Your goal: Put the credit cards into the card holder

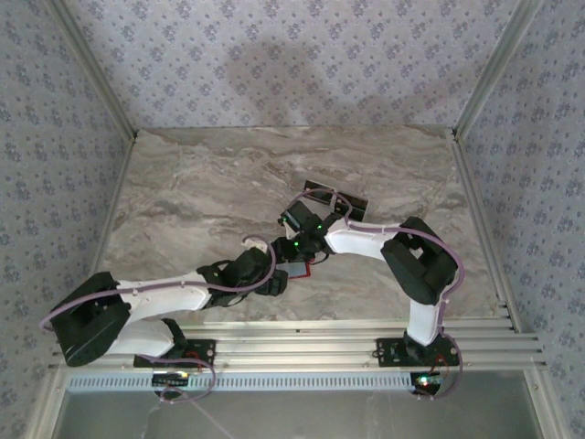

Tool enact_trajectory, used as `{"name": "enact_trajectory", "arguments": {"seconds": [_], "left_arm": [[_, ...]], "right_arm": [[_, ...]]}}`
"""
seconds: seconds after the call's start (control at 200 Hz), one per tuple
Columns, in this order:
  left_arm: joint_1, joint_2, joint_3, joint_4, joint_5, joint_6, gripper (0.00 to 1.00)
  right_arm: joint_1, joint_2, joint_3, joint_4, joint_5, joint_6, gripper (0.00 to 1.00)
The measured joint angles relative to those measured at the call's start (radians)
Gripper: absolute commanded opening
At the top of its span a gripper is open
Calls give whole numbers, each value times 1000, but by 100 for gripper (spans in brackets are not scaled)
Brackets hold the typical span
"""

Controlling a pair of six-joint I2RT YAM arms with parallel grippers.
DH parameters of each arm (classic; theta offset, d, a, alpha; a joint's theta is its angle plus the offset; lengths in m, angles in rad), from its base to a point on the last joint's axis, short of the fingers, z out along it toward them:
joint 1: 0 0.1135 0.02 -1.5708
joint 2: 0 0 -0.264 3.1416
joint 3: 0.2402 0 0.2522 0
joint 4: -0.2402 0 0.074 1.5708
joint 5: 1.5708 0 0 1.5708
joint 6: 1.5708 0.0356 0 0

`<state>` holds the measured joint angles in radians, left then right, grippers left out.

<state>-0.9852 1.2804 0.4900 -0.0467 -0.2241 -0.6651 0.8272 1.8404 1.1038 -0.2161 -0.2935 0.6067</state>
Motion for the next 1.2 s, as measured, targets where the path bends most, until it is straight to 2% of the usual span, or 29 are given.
{"name": "enact_trajectory", "arguments": {"seconds": [0.295, 0.645, 1.199], "left_arm": [[-24, 31, 5, 24, -72, -9, 100], [-38, -13, 3, 85, -110, -9, 100], [-38, 70, 2, 82, -166, -48, 100]], "right_arm": [[0, 0, 0, 3, -3, 6, 55], [0, 0, 0, 5, -11, 6, 56], [0, 0, 0, 4, -11, 7, 56]]}}
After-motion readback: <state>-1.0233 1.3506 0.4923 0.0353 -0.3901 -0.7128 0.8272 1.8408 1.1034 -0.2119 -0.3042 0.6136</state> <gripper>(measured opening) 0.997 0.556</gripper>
